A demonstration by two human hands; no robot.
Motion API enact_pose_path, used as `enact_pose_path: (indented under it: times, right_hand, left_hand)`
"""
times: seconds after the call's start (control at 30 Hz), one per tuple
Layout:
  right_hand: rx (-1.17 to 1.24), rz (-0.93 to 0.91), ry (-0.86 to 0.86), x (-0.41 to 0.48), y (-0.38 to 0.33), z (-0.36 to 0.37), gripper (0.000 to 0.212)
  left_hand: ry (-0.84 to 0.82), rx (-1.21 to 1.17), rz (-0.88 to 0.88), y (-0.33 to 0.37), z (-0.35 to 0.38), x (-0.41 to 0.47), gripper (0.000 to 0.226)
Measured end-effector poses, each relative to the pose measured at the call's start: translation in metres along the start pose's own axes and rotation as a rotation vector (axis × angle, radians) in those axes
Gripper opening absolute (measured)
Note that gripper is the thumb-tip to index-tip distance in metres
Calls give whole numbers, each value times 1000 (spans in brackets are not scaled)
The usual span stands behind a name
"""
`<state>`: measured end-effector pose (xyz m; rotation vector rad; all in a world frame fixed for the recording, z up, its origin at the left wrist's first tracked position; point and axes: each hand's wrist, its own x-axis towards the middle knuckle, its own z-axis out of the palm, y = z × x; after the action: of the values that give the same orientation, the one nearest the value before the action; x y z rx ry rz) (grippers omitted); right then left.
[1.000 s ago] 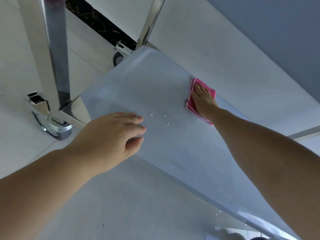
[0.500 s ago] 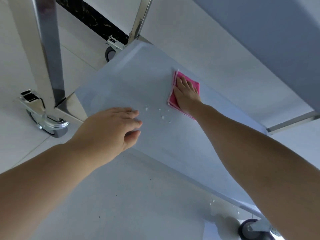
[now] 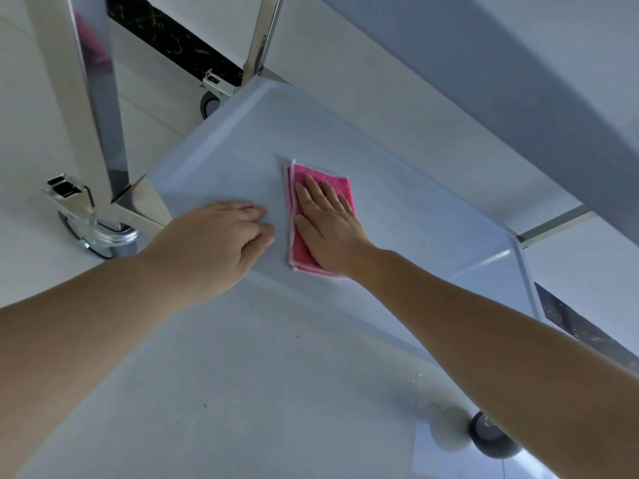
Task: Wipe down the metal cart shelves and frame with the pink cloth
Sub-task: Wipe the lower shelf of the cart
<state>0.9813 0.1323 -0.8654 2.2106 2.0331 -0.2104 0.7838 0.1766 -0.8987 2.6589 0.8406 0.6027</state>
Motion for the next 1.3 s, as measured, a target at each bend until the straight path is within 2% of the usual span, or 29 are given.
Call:
enact_pose_path:
  times: [0.23, 0.43, 0.7, 0.87, 1.07, 1.13, 1.23, 1.3]
  right_hand:
    - [11, -59, -25, -27, -14, 1, 57]
    - [-31, -82, -28, -24, -11, 2, 57]
    - [-92, -244, -30, -1, -10, 1, 62]
    - [-68, -260, -5, 22, -5, -2, 64]
    - [-96, -193, 30, 63, 9, -11, 55]
    - [-143, -168, 14, 79, 22, -13, 60]
    - [-285, -183, -7, 111, 45, -14, 85]
    - [-281, -130, -3, 137, 59, -14, 82]
  left_hand:
    - [-13, -83, 7, 1, -11, -1, 73]
    - [17, 45, -75, -32, -27, -27, 57]
    - [65, 73, -49, -35, -27, -38, 50]
    - [34, 80, -42, -37, -27, -41, 52]
    - [19, 47, -34, -41, -27, -45, 60]
    - [25, 35, -38, -41, -26, -45, 57]
    - [39, 7, -40, -42, -24, -45, 54]
    - [45, -10, -33, -44, -24, -44, 53]
